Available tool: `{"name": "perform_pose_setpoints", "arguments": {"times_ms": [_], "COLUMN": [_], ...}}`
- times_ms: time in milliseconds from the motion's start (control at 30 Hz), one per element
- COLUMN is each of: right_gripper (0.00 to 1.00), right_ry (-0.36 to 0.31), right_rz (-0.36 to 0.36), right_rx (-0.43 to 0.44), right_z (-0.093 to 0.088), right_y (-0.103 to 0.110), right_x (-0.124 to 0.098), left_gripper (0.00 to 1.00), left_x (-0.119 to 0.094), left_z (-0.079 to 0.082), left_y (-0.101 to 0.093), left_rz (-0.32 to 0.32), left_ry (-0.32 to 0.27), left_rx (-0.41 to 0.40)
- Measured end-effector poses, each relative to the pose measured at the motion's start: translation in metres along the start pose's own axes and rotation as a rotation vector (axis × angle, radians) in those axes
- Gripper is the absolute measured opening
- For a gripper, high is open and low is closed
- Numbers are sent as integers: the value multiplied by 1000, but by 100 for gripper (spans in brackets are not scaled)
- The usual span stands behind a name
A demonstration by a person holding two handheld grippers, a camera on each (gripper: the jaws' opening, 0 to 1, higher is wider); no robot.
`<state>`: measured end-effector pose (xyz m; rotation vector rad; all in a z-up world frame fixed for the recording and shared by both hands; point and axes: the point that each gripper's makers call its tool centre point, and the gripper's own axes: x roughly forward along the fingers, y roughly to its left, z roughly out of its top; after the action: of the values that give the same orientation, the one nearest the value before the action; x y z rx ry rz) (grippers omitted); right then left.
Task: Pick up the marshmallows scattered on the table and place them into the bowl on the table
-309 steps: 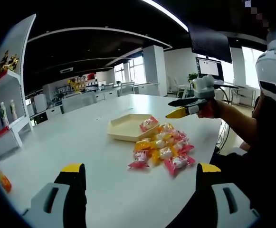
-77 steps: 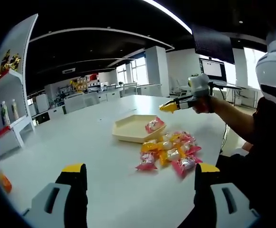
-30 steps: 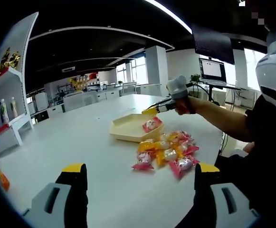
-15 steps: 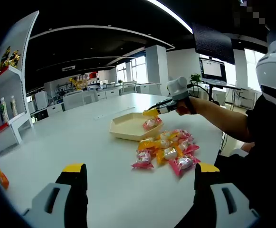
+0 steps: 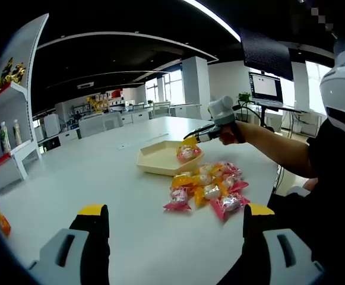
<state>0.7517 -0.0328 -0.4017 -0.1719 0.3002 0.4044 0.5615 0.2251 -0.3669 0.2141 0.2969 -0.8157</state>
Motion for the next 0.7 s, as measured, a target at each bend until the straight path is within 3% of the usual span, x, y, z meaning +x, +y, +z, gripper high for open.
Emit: {"name": "perform_pose_setpoints", "arguments": {"times_ms": [233, 700], "right_gripper": [23, 59], "right_ry": [-19, -4], "right_rz": [-5, -23], "right_rx": [15, -13], "right_z": [4, -2], "right_y": [-2, -6], "right_x": [-2, -1], "left_gripper": [93, 93], "left_x": [-1, -1], "left_z": [1, 1], "left_y": [0, -1], "left_rz": [-3, -5], "left_ry": [-1, -2], "left_rx": [5, 5]}}
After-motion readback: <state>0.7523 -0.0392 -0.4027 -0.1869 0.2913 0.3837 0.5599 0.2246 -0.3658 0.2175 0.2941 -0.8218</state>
